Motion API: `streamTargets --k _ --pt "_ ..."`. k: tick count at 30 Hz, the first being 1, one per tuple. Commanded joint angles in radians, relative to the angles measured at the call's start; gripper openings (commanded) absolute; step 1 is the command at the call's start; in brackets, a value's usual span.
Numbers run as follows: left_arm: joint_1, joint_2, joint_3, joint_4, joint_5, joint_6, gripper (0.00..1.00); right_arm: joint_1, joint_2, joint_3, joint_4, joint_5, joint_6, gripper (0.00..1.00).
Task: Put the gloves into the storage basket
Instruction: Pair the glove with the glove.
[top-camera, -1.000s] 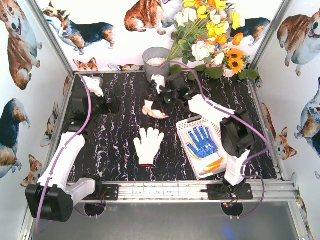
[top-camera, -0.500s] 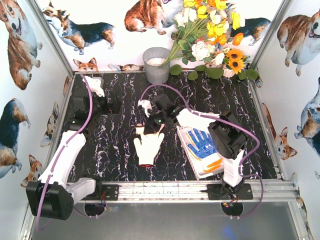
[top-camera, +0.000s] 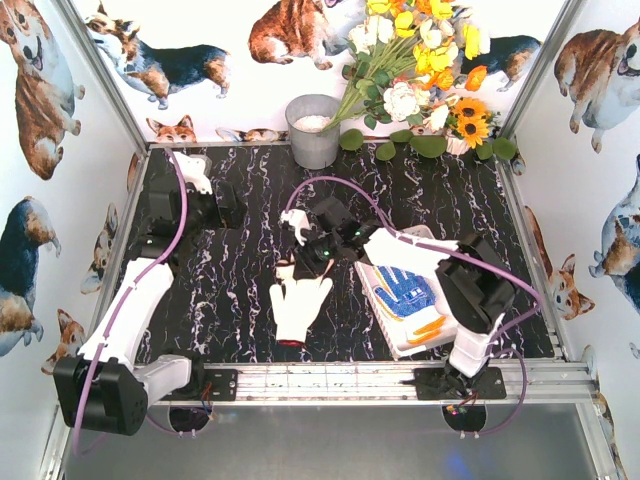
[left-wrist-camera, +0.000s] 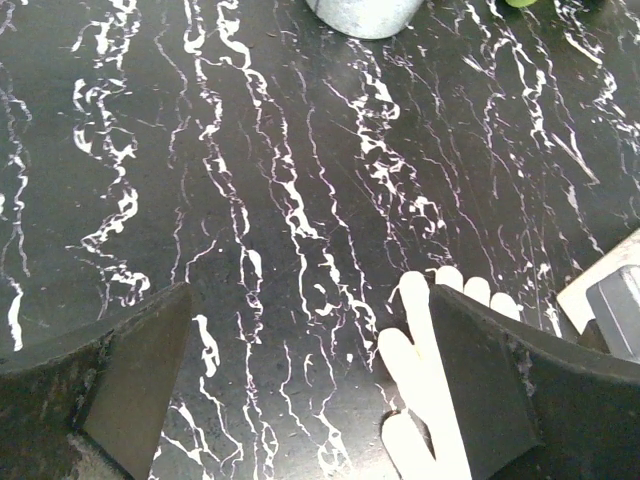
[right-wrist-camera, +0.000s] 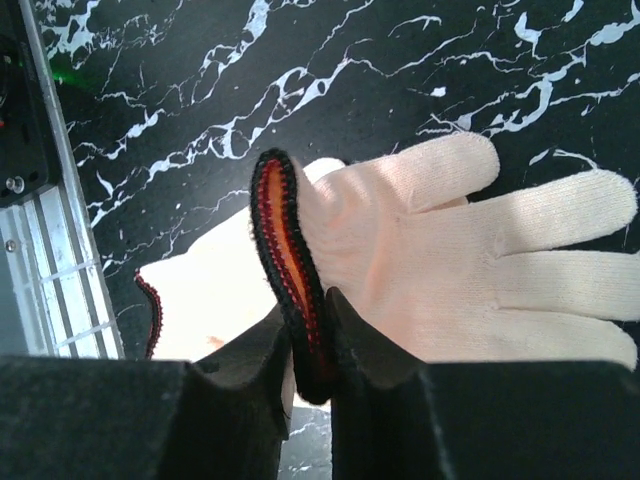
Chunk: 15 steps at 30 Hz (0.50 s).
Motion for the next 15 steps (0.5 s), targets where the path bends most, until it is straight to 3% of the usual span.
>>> streamTargets --k 1,9,15 --pt "0.010 0.017 -0.001 0.036 0.090 -0.001 0.96 0.025 -0.102 -0.018 0.024 0.057 0.017 0.21" --pt "0.006 0.048 -0.054 0.060 0.225 -0.157 0.91 0.050 -0.291 -0.129 0.027 0.127 0.145 0.37" --pt "-0.026 -0.012 -0.277 0.181 0.361 -0.479 0.88 0.050 -0.340 -0.160 -0.005 0.261 0.565 0.36"
